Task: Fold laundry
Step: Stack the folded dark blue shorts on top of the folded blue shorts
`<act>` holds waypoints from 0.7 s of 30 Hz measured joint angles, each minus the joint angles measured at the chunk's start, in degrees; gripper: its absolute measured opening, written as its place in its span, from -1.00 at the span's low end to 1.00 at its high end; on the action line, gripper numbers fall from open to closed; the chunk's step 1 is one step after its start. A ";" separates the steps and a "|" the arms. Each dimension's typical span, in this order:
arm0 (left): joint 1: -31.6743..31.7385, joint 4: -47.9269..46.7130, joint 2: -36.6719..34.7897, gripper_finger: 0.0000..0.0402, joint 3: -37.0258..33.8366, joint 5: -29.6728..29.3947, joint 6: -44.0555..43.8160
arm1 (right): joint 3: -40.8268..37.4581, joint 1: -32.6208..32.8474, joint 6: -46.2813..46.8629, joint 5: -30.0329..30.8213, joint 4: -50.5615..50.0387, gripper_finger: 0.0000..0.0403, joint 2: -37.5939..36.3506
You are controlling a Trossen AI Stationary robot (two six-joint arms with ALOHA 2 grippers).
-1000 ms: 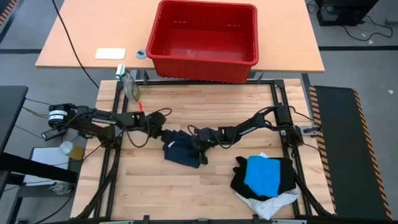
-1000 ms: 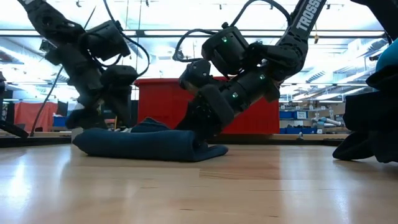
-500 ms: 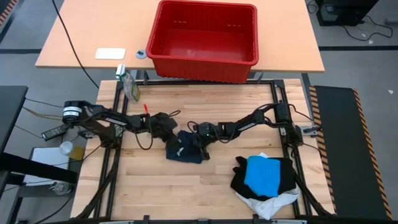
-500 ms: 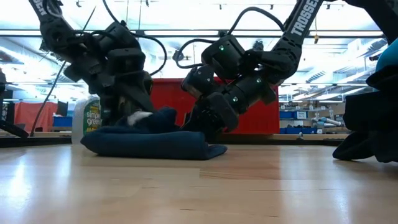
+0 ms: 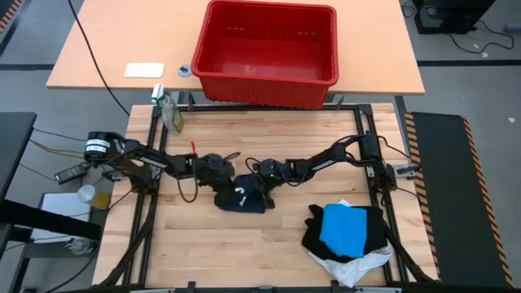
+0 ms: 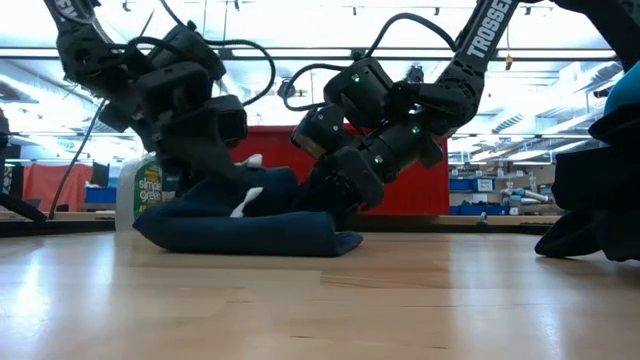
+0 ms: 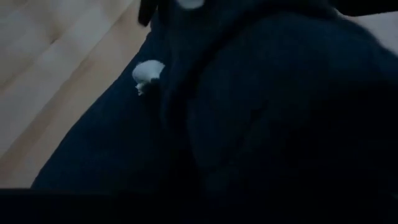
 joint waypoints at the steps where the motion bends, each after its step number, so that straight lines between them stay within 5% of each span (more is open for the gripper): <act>1: -0.83 -0.56 0.00 0.26 0.00 -1.01 1.26 | 0.00 0.00 0.50 0.00 0.04 -0.07 0.00; 8: -4.28 -5.41 0.01 0.25 0.01 -6.45 4.87 | 0.00 0.00 1.29 0.00 0.08 -0.07 0.00; 15: -3.87 -9.14 0.04 0.19 0.07 -10.30 -2.33 | 0.00 0.10 1.18 -0.03 0.10 -0.07 0.00; 21: -3.91 -8.34 1.58 -0.51 0.09 -10.83 -3.73 | -0.02 0.16 1.27 -2.77 -1.62 -0.07 -2.57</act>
